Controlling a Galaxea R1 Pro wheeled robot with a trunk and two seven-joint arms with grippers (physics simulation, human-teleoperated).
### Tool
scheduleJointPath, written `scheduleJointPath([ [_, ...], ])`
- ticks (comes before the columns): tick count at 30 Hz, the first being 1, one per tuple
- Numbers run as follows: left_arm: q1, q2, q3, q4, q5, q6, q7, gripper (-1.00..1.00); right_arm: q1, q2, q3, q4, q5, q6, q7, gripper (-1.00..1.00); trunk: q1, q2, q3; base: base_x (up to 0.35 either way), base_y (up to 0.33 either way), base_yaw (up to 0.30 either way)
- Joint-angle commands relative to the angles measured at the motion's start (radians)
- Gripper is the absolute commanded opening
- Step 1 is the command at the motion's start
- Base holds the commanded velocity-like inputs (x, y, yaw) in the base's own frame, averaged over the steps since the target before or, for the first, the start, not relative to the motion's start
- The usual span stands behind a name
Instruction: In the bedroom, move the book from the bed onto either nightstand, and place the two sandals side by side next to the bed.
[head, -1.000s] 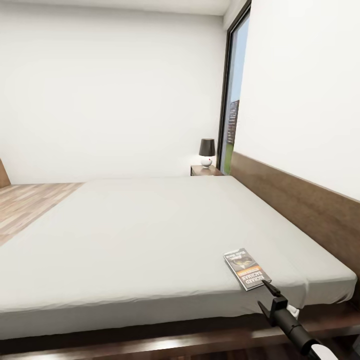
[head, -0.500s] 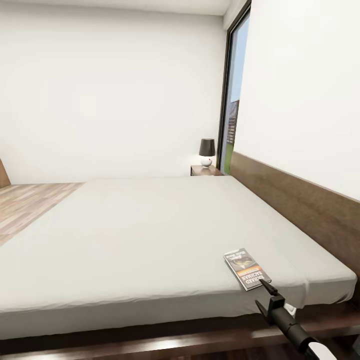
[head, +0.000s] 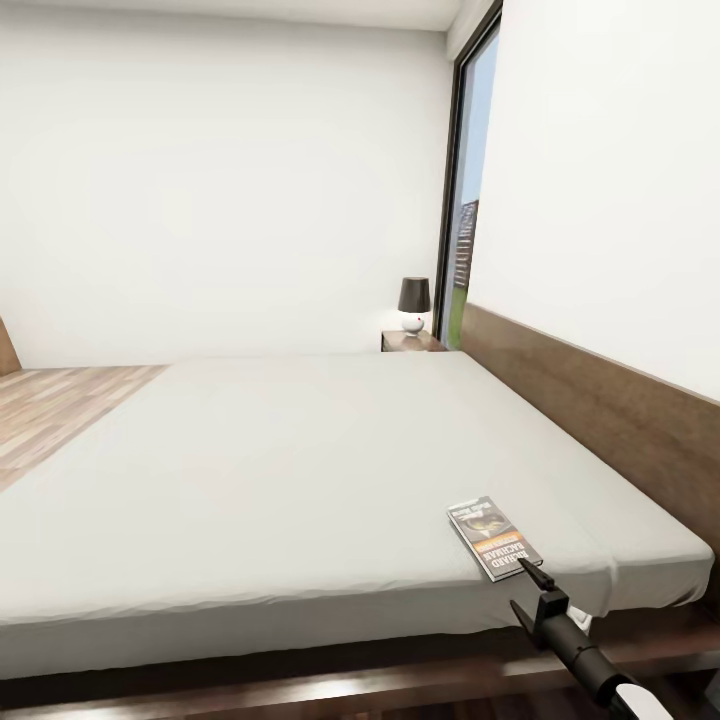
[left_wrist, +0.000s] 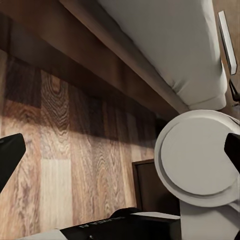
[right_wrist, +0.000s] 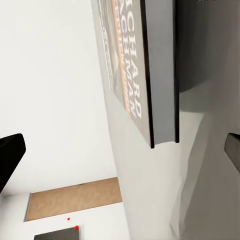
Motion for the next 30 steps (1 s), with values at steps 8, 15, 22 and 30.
scheduleJointPath([
  [8,0.0,0.0,-0.009,0.0,0.007,-0.009,-0.011,1.0,-0.002,0.001,-0.002,0.001,-0.006,0.008,0.0,1.0,0.03,-0.056,-0.026,0.0,0.0,0.0],
  [15,0.0,-0.001,-0.01,0.0,0.007,-0.009,-0.014,1.0,-0.002,0.001,-0.002,0.001,-0.006,0.008,0.0,1.0,0.034,-0.063,-0.029,0.0,0.0,0.0],
  [22,0.0,-0.001,-0.01,0.0,0.007,-0.01,-0.014,1.0,-0.002,0.001,-0.002,0.001,-0.006,0.008,0.0,1.0,0.034,-0.063,-0.029,0.0,0.0,0.0],
  [30,0.0,-0.001,-0.01,0.0,0.007,-0.01,-0.014,1.0,-0.002,0.001,-0.002,0.001,-0.006,0.008,0.0,1.0,0.034,-0.063,-0.029,0.0,0.0,0.0],
])
